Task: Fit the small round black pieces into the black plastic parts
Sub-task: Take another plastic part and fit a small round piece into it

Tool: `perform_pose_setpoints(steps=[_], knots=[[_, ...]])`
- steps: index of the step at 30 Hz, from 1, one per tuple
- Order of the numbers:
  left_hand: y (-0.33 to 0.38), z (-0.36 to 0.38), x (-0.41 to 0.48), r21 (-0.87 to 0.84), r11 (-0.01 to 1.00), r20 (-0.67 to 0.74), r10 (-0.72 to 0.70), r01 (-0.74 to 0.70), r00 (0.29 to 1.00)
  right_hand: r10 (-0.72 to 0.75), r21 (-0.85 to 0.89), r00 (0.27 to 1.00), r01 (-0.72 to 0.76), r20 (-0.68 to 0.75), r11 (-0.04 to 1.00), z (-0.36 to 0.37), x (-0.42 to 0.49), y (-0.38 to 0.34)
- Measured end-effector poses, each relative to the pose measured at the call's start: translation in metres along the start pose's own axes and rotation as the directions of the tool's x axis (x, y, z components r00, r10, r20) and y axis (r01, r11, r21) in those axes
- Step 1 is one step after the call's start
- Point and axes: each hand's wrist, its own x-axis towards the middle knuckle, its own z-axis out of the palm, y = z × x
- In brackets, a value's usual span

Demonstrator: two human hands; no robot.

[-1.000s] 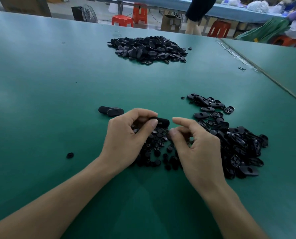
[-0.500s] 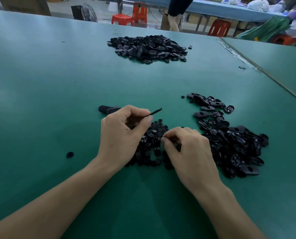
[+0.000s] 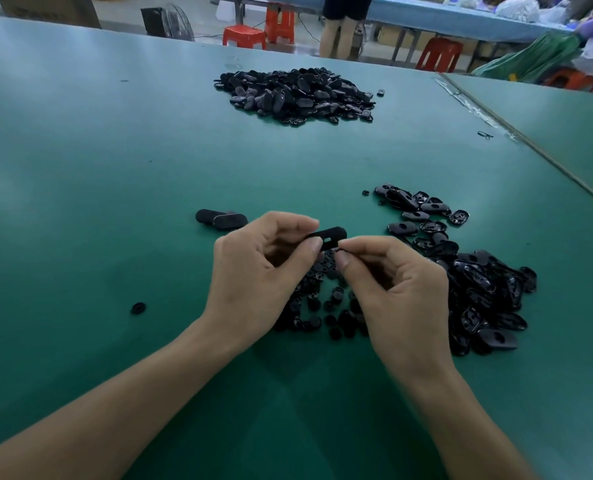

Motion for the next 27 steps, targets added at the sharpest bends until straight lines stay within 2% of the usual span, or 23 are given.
perform_pose_setpoints(steps=[5, 14, 23, 27], knots=[[0.0017, 0.0023, -0.0036, 0.001, 1.0, 0.042, -0.008, 0.008, 0.999, 0.016, 0.016, 0.999, -0.015, -0.044, 1.0, 0.0002, 0.001, -0.0001], [0.0021, 0.0025, -0.0051, 0.029, 1.0, 0.065, 0.008, -0.01, 0.998, 0.039, 0.036, 0.999, -0.038, -0.01, 0.999, 0.0016, 0.0008, -0.0019], [0.0017, 0.0025, -0.0049, 0.049, 0.997, 0.079, 0.059, -0.063, 0.995, 0.047, -0.016, 0.998, -0.047, 0.032, 0.999, 0.001, 0.0003, -0.0004], [0.0001, 0.0027, -0.0057, 0.105, 0.984, 0.13, 0.13, -0.144, 0.983, 0.011, -0.098, 1.0, -0.012, -0.003, 0.995, 0.0014, -0.0015, -0.0014]])
